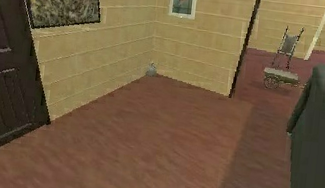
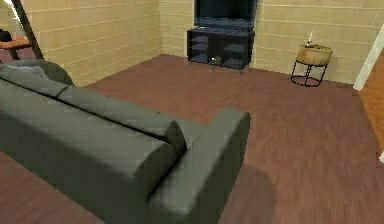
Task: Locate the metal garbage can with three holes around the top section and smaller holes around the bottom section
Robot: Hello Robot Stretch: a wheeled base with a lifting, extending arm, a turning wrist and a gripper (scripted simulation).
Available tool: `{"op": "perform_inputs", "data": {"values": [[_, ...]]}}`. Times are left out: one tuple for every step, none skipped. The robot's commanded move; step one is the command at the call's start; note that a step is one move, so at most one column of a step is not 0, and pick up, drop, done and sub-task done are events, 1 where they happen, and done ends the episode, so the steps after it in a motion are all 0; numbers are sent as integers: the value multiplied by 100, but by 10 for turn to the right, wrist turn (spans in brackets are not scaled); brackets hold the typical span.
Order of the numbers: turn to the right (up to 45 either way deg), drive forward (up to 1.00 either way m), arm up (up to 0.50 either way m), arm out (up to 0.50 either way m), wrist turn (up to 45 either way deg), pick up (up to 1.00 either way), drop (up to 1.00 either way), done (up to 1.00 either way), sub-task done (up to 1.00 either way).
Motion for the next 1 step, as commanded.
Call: {"op": "perform_inputs", "data": {"values": [[240, 0, 0, 0, 0, 0, 0, 0, 0]]}}
